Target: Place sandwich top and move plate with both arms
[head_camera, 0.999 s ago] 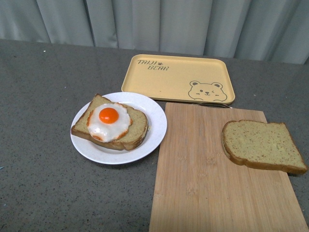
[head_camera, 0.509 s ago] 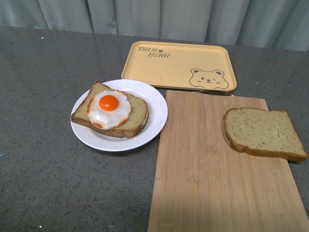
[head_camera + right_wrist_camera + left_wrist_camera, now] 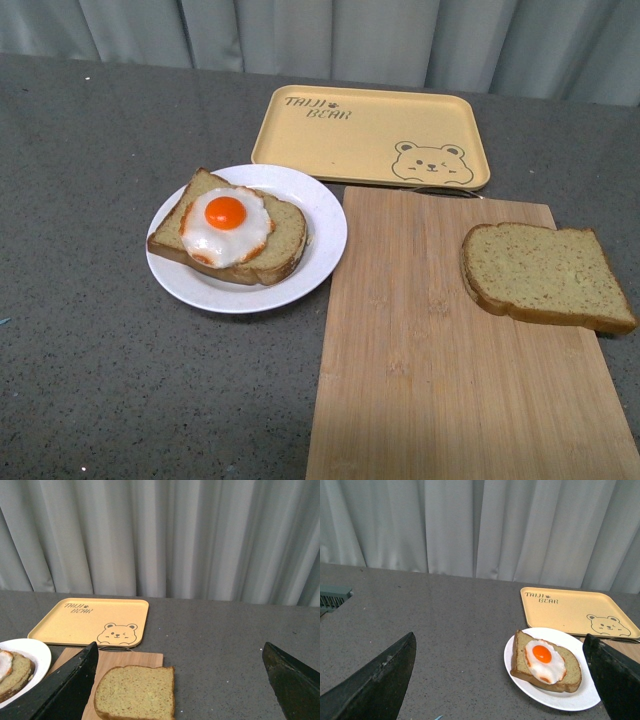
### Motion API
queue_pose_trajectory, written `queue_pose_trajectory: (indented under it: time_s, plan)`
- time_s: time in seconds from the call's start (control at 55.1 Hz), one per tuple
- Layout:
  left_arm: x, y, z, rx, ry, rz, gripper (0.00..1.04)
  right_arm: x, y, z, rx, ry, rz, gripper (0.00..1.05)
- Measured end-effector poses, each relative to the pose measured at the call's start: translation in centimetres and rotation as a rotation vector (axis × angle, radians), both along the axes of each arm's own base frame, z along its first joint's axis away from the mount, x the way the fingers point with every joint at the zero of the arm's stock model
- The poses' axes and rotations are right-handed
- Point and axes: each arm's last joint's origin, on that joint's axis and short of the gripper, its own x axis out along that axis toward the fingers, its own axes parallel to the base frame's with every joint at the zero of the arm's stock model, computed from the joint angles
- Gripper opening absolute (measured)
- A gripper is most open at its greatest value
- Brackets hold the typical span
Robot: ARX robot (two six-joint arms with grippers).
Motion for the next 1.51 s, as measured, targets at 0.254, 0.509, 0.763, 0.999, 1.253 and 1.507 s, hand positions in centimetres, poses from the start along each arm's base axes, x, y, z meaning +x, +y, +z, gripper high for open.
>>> queue_pose_trajectory:
  time_s: [0.254, 0.509, 0.763, 0.999, 1.253, 1.507]
  plan:
    - [0.0, 0.0, 0.0, 0.0, 0.0, 0.0, 0.98, 0.0, 0.0, 0.0, 0.0, 0.0, 0.0, 0.95]
    - [0.0, 0.0, 0.0, 0.0, 0.0, 0.0, 0.98, 0.0, 0.0, 0.0, 0.0, 0.0, 0.0, 0.95]
    - [0.0, 0.0, 0.0, 0.0, 0.0, 0.0, 0.98, 2.8, -1.3, -0.2, -0.283, 0.124, -0.276, 0.95]
    - [0.0, 0.0, 0.0, 0.0, -0.001, 0.001, 0.98, 9.4, -4.2, -1.2, -0.072, 0.388, -0.115, 0.95]
    - [0.0, 0.0, 0.0, 0.0, -0.001, 0.0, 0.98, 15.0, -6.6, -4.7, 0.206, 0.679, 0.06, 0.95]
    - [0.0, 0.0, 0.0, 0.0, -0.001, 0.0, 0.98, 18.8, -7.0, -8.1, 0.378, 0.898, 0.163, 0.95]
